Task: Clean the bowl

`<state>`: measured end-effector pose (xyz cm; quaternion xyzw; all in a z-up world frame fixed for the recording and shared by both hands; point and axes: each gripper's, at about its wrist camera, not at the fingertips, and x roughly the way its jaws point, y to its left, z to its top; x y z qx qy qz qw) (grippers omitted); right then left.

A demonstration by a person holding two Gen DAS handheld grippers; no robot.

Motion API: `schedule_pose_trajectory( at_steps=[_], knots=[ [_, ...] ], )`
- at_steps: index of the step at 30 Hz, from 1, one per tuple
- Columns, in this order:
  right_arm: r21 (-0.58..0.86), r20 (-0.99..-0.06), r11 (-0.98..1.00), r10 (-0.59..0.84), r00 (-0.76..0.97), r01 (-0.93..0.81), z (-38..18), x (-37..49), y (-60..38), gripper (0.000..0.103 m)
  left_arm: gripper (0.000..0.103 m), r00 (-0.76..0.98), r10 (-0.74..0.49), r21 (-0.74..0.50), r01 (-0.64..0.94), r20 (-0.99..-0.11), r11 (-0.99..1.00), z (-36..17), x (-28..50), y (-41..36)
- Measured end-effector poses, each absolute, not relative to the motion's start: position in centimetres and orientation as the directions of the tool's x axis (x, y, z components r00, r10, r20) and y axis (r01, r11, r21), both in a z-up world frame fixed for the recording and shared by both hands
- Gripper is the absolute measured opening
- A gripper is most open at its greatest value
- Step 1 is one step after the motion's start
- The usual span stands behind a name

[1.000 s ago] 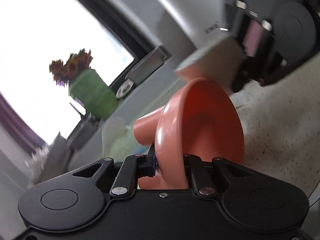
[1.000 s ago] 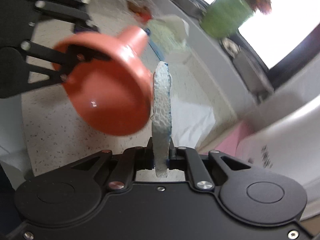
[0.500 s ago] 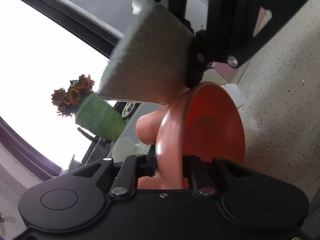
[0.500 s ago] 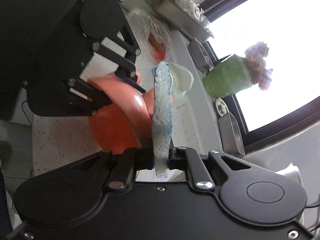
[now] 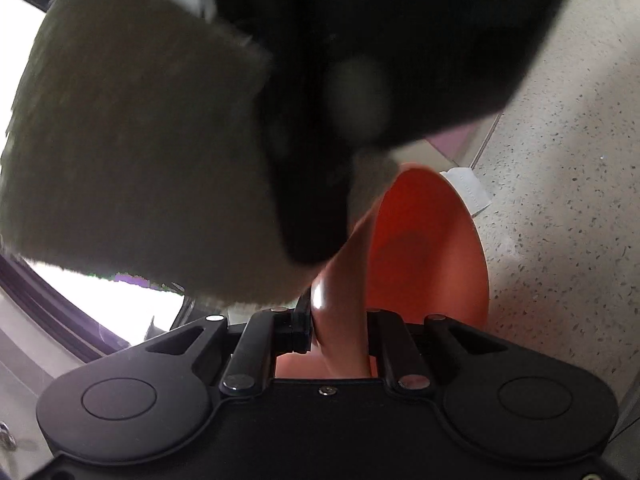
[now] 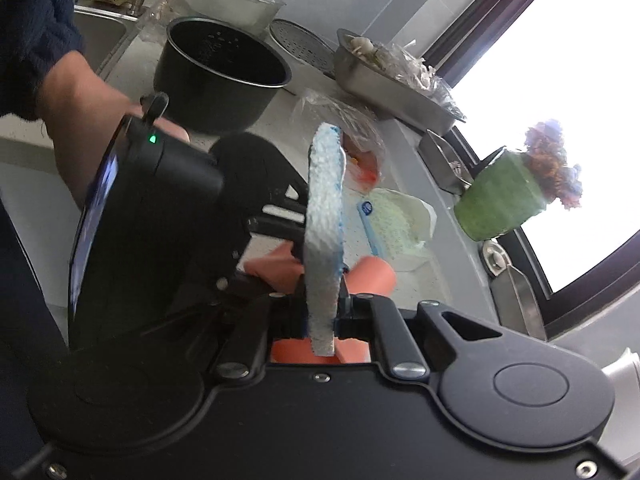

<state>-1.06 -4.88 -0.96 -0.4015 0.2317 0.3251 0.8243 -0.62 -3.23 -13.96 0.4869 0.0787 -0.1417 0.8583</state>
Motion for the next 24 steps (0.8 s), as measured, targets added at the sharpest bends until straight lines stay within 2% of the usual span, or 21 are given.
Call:
schedule_pose_trajectory(
  at_steps=[15, 20, 24],
  knots=[
    [-0.368, -0.699, 0.669, 0.258, 0.667, -0.645, 0.0, 4.9, -8.7, 0.012, 0.012, 0.955, -0.208, 0.836, 0.287, -0.211, 0.467, -14.9, -2.1, -2.7],
    [-0.276, -0.765, 0.685, 0.268, 0.586, -0.674, -1.6, 7.0, -10.1, 0.012, 0.013, 0.962, -0.231, 0.852, 0.242, -0.147, 0.464, -15.7, -3.0, -2.6],
    [-0.275, -0.800, 0.659, 0.246, 0.547, -0.700, -3.6, 7.7, -10.7, 0.012, 0.010, 0.963, -0.227, 0.825, 0.245, -0.145, 0.510, -15.4, -3.1, -2.4]
  ],
)
